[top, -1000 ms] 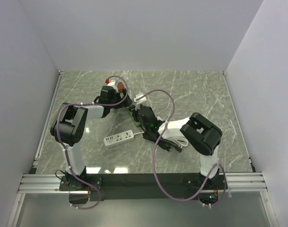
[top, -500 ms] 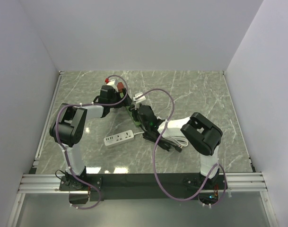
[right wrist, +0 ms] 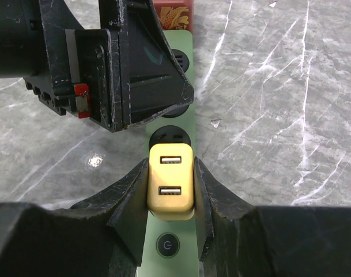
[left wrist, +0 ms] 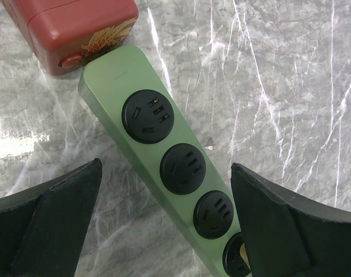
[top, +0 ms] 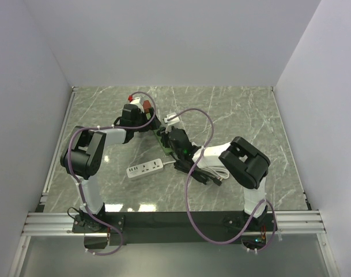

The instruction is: Insert the plug

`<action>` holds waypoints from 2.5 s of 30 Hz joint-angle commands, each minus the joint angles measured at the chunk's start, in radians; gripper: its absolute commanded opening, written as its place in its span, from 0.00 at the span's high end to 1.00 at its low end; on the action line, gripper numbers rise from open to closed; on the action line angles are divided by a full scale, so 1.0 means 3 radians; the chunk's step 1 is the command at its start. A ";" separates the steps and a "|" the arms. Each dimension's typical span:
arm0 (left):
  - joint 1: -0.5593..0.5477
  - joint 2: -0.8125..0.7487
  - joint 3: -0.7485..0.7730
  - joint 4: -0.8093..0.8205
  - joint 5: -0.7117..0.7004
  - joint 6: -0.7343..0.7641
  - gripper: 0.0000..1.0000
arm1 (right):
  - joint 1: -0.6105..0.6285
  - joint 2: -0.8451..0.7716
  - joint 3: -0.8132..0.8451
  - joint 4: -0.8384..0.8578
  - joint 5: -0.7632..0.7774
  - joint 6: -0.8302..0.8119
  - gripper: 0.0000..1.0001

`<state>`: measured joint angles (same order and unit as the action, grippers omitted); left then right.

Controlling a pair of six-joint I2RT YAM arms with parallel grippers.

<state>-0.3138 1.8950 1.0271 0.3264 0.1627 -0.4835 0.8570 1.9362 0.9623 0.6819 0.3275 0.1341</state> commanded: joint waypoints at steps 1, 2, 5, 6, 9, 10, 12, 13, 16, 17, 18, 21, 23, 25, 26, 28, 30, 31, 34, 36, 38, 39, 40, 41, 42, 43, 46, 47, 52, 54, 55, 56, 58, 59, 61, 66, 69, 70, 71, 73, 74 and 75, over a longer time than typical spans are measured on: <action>-0.0013 -0.0160 0.0012 0.0042 0.0010 0.0067 0.01 | 0.0150 0.0382 -0.0196 -0.0795 -0.0693 0.0397 1.00; -0.0013 -0.0160 0.0017 0.0042 0.0015 0.0073 0.01 | 0.0155 0.0393 -0.0196 -0.0790 -0.0698 0.0407 1.00; -0.0013 -0.0150 0.0017 0.0047 0.0025 0.0068 0.00 | 0.0155 0.0413 -0.0257 -0.0780 -0.0698 0.0443 1.00; -0.0013 -0.0150 0.0017 0.0042 0.0025 0.0073 0.00 | 0.0155 0.0413 -0.0277 -0.0765 -0.0708 0.0458 1.00; -0.0013 -0.0145 0.0012 0.0042 0.0035 0.0073 0.01 | 0.0160 0.0423 -0.0385 -0.0734 -0.0739 0.0499 1.00; -0.0013 -0.0140 0.0017 0.0042 0.0041 0.0073 0.01 | 0.0160 0.0428 -0.0400 -0.0729 -0.0749 0.0504 1.00; -0.0013 -0.0124 0.0023 0.0042 0.0051 0.0073 0.00 | 0.0170 0.0469 -0.0436 -0.0698 -0.0785 0.0519 1.00; -0.0013 -0.0119 0.0028 0.0042 0.0051 0.0073 0.01 | 0.0170 0.0480 -0.0446 -0.0683 -0.0800 0.0519 1.00; -0.0013 -0.0109 0.0033 0.0037 0.0056 0.0073 0.01 | 0.0170 0.0556 -0.0436 -0.0642 -0.0841 0.0509 1.00; -0.0013 -0.0109 0.0033 0.0037 0.0061 0.0073 0.01 | 0.0170 0.0577 -0.0421 -0.0637 -0.0846 0.0509 1.00; -0.0013 -0.0109 0.0028 0.0037 0.0061 0.0078 0.01 | 0.0176 0.0592 -0.0385 -0.0637 -0.0856 0.0509 1.00; -0.0007 -0.0119 0.0023 0.0032 0.0051 0.0088 0.01 | 0.0191 0.0643 -0.0360 -0.0652 -0.0877 0.0514 1.00; -0.0002 -0.0119 0.0028 0.0032 0.0051 0.0083 0.00 | 0.0216 0.0648 -0.0370 -0.0672 -0.0811 0.0519 1.00; 0.0003 -0.0119 0.0018 0.0042 0.0066 0.0083 0.01 | 0.0232 0.0648 -0.0421 -0.0673 -0.0795 0.0555 1.00; 0.0008 -0.0124 0.0017 0.0042 0.0076 0.0078 0.01 | 0.0237 0.0653 -0.0446 -0.0662 -0.0795 0.0570 1.00; 0.0008 -0.0114 0.0023 0.0047 0.0071 0.0078 0.00 | 0.0252 0.0664 -0.0502 -0.0683 -0.0795 0.0616 1.00; 0.0008 -0.0114 0.0018 0.0047 0.0087 0.0078 0.01 | 0.0288 0.0654 -0.0553 -0.0733 -0.0734 0.0647 1.00; 0.0008 -0.0104 0.0017 0.0052 0.0087 0.0078 0.01 | 0.0298 0.0648 -0.0569 -0.0749 -0.0708 0.0673 1.00; 0.0008 -0.0053 0.0043 0.0037 0.0081 0.0062 0.01 | 0.0339 0.0607 -0.0635 -0.0749 -0.0698 0.0729 1.00; 0.0008 -0.0017 0.0089 0.0022 0.0102 0.0057 0.01 | 0.0375 0.0628 -0.0615 -0.0754 -0.0698 0.0734 1.00; 0.0008 0.0019 0.0099 0.0022 0.0107 0.0052 0.01 | 0.0390 0.0669 -0.0595 -0.0749 -0.0723 0.0739 1.00; 0.0008 0.0019 0.0099 0.0022 0.0092 0.0057 0.01 | 0.0400 0.0719 -0.0564 -0.0744 -0.0744 0.0739 1.00; 0.0008 0.0009 0.0094 0.0017 0.0077 0.0057 0.01 | 0.0401 0.0740 -0.0549 -0.0749 -0.0774 0.0729 1.00; 0.0008 0.0003 0.0089 0.0007 0.0066 0.0062 0.01 | 0.0406 0.0761 -0.0528 -0.0754 -0.0775 0.0724 1.00; 0.0008 -0.0002 0.0084 0.0001 0.0056 0.0067 0.00 | 0.0421 0.0786 -0.0498 -0.0770 -0.0780 0.0714 1.00; 0.0008 -0.0002 0.0084 0.0001 0.0046 0.0073 0.01 | 0.0426 0.0792 -0.0482 -0.0790 -0.0775 0.0694 1.00; 0.0008 0.0003 0.0094 -0.0004 0.0066 0.0073 0.01 | 0.0472 0.0802 -0.0467 -0.0836 -0.0780 0.0703 1.00; 0.0008 0.0003 0.0099 0.0001 0.0071 0.0068 0.01 | 0.0482 0.0807 -0.0482 -0.0841 -0.0775 0.0719 1.00; 0.0003 0.0064 0.0130 -0.0014 0.0086 0.0068 0.01 | 0.0554 0.0776 -0.0595 -0.0882 -0.0764 0.0846 1.00; 0.0008 0.0095 0.0155 -0.0045 0.0056 0.0047 0.01 | 0.0605 0.0761 -0.0625 -0.0913 -0.0749 0.0877 1.00; 0.0008 0.0136 0.0156 -0.0050 0.0036 0.0042 0.01 | 0.0615 0.0766 -0.0625 -0.0928 -0.0749 0.0893 1.00; 0.0008 0.0162 0.0181 -0.0065 0.0025 0.0037 0.01 | 0.0630 0.0771 -0.0630 -0.0928 -0.0749 0.0903 1.00; 0.0003 0.0218 0.0202 -0.0111 -0.0010 0.0037 0.02 | 0.0636 0.0797 -0.0630 -0.0928 -0.0774 0.0918 1.00; -0.0002 0.0233 0.0212 -0.0111 -0.0011 0.0032 0.02 | 0.0636 0.0812 -0.0625 -0.0918 -0.0790 0.0918 1.00; -0.0012 0.0259 0.0232 -0.0142 -0.0046 0.0032 0.04 | 0.0646 0.0863 -0.0600 -0.0928 -0.0805 0.0908 1.00; -0.0028 0.0295 0.0273 -0.0254 -0.0174 0.0078 0.12 | 0.0651 0.0924 -0.0574 -0.0923 -0.0846 0.0939 1.00; -0.0058 0.0331 0.0329 -0.0351 -0.0240 0.0134 0.19 | 0.0656 0.0965 -0.0549 -0.0938 -0.0862 0.0954 1.00; -0.0069 0.0356 0.0360 -0.0377 -0.0256 0.0149 0.21 | 0.0661 0.0970 -0.0539 -0.0943 -0.0867 0.0954 1.00; -0.0089 0.0366 0.0375 -0.0418 -0.0276 0.0170 0.28 | 0.0666 0.0981 -0.0528 -0.0949 -0.0867 0.0959 1.00; -0.0110 0.0392 0.0411 -0.0464 -0.0327 0.0195 0.37 | 0.0661 0.0991 -0.0523 -0.0959 -0.0856 0.0959 1.00; -0.0120 0.0397 0.0416 -0.0494 -0.0368 0.0205 0.42 | 0.0666 0.0986 -0.0523 -0.0959 -0.0846 0.0959 1.00; -0.0125 0.0402 0.0421 -0.0500 -0.0384 0.0211 0.44 | 0.0666 0.0986 -0.0523 -0.0974 -0.0846 0.0954 1.00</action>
<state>-0.3336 1.9800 1.1332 0.2394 0.0803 -0.4679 0.9127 2.0392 0.8932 0.9329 0.4255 0.2729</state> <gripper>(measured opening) 0.603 0.391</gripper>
